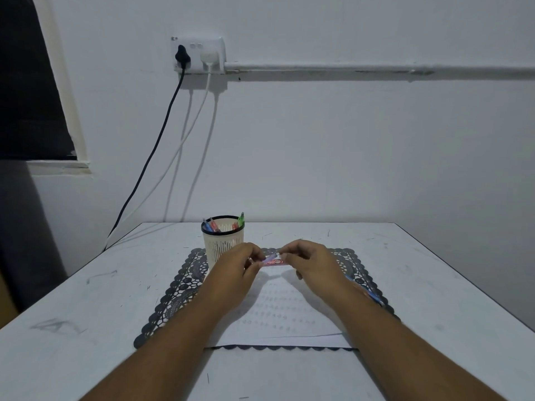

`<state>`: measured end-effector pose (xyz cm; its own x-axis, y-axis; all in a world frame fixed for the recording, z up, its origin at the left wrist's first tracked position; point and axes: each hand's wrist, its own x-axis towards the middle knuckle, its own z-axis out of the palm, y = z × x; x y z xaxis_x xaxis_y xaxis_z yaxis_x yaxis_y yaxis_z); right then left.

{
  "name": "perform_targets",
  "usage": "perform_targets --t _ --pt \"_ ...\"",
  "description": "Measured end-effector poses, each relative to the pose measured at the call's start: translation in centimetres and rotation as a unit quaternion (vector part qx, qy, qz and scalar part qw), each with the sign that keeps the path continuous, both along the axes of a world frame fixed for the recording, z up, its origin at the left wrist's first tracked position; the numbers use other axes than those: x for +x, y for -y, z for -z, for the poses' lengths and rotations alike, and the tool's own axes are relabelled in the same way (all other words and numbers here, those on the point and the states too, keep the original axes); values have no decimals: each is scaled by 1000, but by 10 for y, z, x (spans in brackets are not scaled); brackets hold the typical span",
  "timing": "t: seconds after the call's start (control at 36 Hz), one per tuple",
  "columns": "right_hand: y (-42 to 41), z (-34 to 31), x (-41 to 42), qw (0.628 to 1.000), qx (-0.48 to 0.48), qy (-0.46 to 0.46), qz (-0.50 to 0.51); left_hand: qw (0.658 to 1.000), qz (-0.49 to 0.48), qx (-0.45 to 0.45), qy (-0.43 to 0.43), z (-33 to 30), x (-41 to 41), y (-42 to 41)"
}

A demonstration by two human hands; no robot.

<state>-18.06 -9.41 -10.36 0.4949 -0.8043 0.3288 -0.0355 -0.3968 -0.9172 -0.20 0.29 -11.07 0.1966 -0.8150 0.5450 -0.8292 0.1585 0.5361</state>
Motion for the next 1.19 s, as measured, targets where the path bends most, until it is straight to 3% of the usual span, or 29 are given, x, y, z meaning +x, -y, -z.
perform_targets --t 0.58,0.86,1.03,1.19 --pt "-4 -1 1 999 -27 20 -4 1000 19 3 -19 2 -1 1" --pt "-12 -3 10 985 106 132 -34 986 87 -20 -143 0 -13 -2" --pt "-14 -15 9 966 128 223 -31 989 81 41 -118 11 -19 1" --pt "-26 -17 18 920 222 297 -126 989 93 90 -72 14 -31 -1"
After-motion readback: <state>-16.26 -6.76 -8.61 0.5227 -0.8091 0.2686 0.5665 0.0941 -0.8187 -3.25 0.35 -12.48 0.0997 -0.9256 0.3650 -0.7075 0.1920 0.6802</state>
